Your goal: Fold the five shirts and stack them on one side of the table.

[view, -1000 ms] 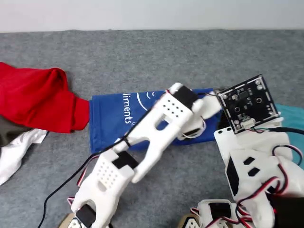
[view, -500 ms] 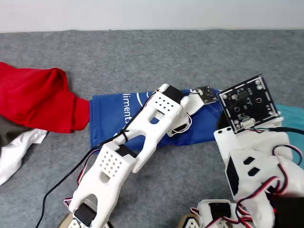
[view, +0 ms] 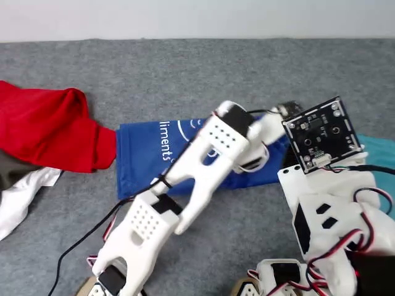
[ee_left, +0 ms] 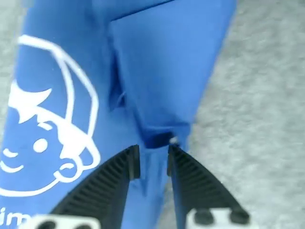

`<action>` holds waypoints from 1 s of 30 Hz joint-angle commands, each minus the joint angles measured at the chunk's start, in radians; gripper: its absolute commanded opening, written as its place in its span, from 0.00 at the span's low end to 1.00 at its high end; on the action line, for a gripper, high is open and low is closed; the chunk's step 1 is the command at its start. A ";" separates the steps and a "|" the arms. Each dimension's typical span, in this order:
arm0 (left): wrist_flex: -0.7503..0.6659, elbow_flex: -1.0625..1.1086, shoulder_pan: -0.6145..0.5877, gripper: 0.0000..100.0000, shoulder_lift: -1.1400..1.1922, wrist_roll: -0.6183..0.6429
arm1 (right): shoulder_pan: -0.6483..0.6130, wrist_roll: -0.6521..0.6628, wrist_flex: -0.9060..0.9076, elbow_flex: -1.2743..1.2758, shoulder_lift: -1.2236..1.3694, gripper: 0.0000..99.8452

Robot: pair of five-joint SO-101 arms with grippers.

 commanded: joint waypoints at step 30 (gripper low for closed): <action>0.031 -0.262 -0.141 0.11 0.196 0.008 | 0.001 0.009 -0.016 0.000 0.002 0.01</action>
